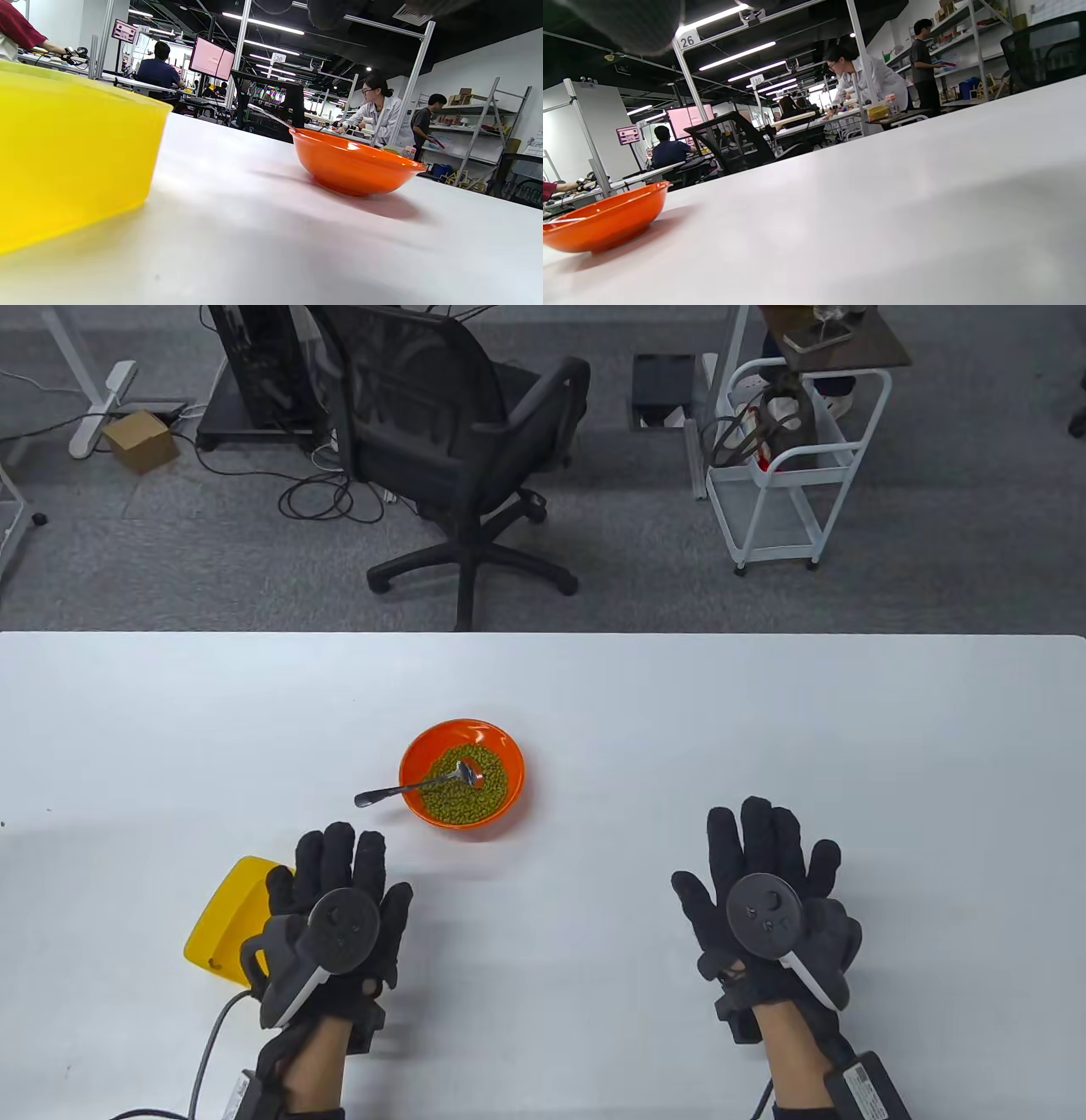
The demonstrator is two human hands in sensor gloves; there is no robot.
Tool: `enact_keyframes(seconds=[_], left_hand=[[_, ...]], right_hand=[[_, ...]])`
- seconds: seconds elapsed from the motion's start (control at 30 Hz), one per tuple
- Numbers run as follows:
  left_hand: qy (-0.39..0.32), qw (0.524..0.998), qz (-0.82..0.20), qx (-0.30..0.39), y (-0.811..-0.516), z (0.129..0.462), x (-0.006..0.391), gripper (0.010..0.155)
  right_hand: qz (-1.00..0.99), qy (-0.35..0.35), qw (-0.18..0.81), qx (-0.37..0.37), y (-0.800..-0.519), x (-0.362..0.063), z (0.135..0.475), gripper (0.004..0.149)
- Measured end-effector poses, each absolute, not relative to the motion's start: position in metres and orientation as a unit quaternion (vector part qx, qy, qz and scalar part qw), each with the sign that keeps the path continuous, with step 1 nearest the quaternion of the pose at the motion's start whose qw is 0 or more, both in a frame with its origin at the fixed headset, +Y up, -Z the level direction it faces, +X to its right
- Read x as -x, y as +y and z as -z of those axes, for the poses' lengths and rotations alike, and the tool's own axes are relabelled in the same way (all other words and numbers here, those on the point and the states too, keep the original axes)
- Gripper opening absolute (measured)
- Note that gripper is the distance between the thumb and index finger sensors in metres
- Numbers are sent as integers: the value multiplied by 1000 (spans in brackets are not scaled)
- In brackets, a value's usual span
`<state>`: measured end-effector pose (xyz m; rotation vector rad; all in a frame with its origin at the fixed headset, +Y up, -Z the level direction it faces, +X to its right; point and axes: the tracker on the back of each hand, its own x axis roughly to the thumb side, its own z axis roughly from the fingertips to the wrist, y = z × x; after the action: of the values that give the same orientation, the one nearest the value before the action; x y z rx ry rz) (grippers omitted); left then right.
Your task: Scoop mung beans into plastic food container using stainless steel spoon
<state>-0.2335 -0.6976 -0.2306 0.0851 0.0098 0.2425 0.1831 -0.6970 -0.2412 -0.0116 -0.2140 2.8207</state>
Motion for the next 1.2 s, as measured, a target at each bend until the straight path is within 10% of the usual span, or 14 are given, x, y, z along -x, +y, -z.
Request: enact_keyframes(seconds=[1.2], left_hand=[[199, 963, -127, 131, -748, 240, 282, 86]], right_hand=[[-988, -56, 147, 3, -700, -184, 241, 79]])
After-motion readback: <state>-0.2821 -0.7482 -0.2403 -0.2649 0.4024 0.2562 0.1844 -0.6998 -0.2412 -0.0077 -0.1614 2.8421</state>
